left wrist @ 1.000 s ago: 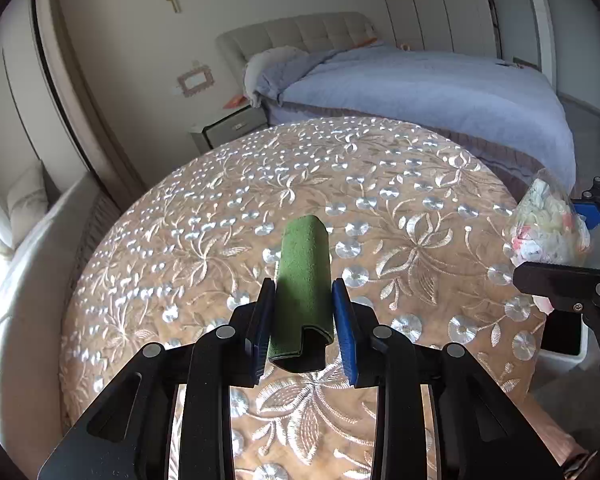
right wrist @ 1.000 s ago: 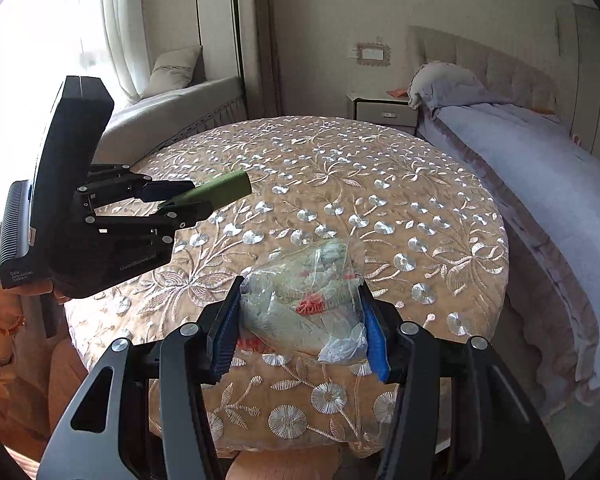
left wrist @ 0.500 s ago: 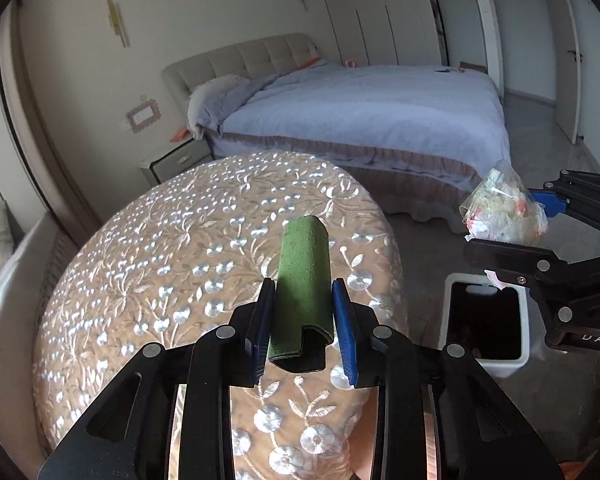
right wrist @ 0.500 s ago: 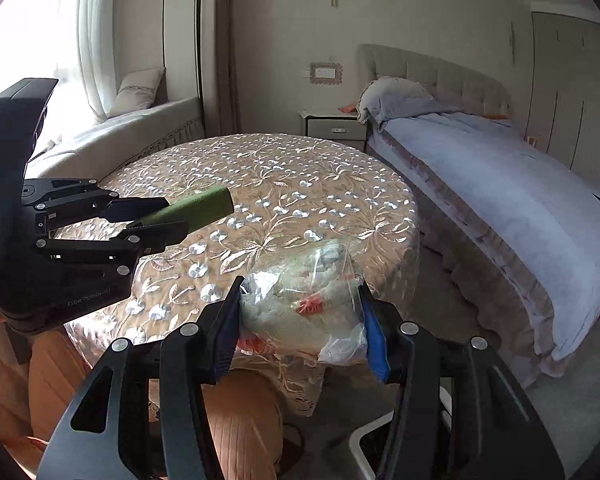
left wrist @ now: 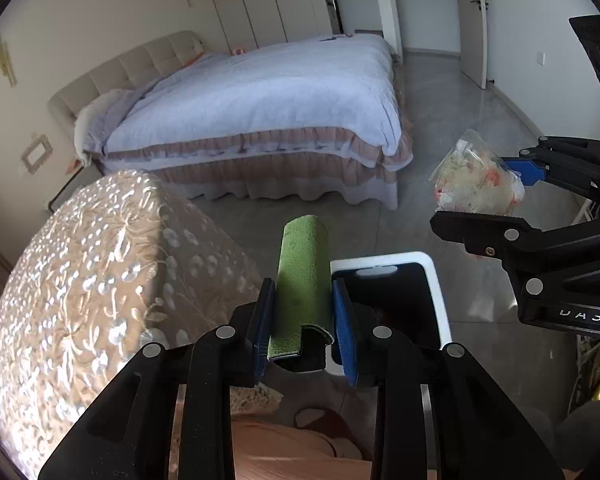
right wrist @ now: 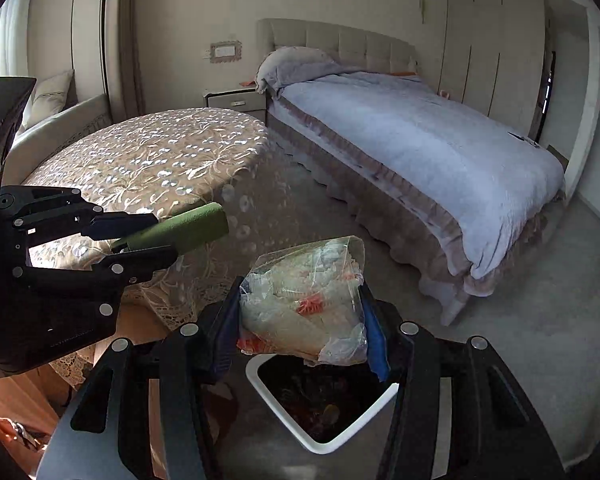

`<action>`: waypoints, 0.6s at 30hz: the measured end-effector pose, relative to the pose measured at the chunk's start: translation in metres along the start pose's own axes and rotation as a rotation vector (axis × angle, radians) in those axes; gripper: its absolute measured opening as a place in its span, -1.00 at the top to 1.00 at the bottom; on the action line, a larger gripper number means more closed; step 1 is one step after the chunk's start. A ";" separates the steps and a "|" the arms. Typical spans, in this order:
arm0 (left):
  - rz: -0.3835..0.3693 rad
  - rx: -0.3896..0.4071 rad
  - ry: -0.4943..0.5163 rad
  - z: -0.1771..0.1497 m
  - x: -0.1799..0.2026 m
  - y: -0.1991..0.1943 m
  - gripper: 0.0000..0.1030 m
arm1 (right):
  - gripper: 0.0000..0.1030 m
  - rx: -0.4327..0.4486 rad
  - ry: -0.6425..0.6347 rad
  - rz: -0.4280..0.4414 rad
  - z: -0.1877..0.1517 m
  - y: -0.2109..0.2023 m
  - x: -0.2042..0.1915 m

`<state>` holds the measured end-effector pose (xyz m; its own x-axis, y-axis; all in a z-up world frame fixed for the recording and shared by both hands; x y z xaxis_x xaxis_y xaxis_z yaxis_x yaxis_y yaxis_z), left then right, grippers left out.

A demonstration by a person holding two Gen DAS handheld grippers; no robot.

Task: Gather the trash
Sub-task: 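Carry the lighter and white wrapper over the bin and open both tools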

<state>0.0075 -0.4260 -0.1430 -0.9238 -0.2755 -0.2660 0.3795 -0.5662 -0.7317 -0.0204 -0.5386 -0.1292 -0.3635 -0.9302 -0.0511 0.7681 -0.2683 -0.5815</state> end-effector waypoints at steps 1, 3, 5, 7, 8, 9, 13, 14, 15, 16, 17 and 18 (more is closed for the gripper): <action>-0.016 -0.012 0.015 0.001 0.006 0.010 0.45 | -0.04 -0.018 0.018 -0.015 -0.006 0.003 0.009; -0.050 -0.039 0.048 0.002 0.018 0.029 0.45 | -0.04 -0.048 0.040 -0.036 -0.016 0.008 0.024; -0.086 -0.073 0.069 0.001 0.028 0.048 0.45 | -0.04 -0.083 0.055 -0.052 -0.027 0.018 0.037; -0.107 -0.094 0.093 0.001 0.037 0.065 0.45 | -0.04 -0.110 0.067 -0.055 -0.037 0.025 0.048; -0.112 -0.107 0.107 0.000 0.041 0.074 0.45 | -0.04 -0.125 0.072 -0.057 -0.041 0.030 0.054; -0.116 -0.120 0.124 -0.002 0.046 0.083 0.45 | -0.04 -0.140 0.075 -0.059 -0.046 0.036 0.060; -0.148 -0.174 0.143 -0.012 0.055 0.111 0.45 | -0.04 -0.192 0.064 -0.039 -0.067 0.058 0.077; -0.164 -0.189 0.131 -0.013 0.054 0.117 0.45 | -0.04 -0.205 0.052 -0.037 -0.072 0.064 0.078; -0.178 -0.206 0.120 -0.015 0.053 0.123 0.45 | -0.04 -0.224 0.038 -0.041 -0.078 0.070 0.079; -0.187 -0.218 0.111 -0.016 0.053 0.127 0.45 | -0.04 -0.238 0.025 -0.043 -0.083 0.076 0.081; -0.196 -0.226 0.107 -0.017 0.053 0.131 0.45 | -0.04 -0.248 0.018 -0.045 -0.085 0.080 0.080; -0.207 -0.232 0.107 -0.018 0.053 0.133 0.45 | -0.04 -0.260 0.011 -0.051 -0.088 0.085 0.079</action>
<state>0.0078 -0.5019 -0.2656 -0.9848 -0.0828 -0.1527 0.1733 -0.4063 -0.8971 -0.0303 -0.6131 -0.2544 -0.4047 -0.9141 -0.0244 0.5883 -0.2398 -0.7723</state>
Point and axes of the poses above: each gripper's, at about its wrist camera, not at the fingertips, and y roughly the way its jaws point, x to its right, z to its top, the point moved 2 cm from there along y, roughly the way its jaws point, and after that the axes turned 4 degrees about y, right-handed, at the moved point
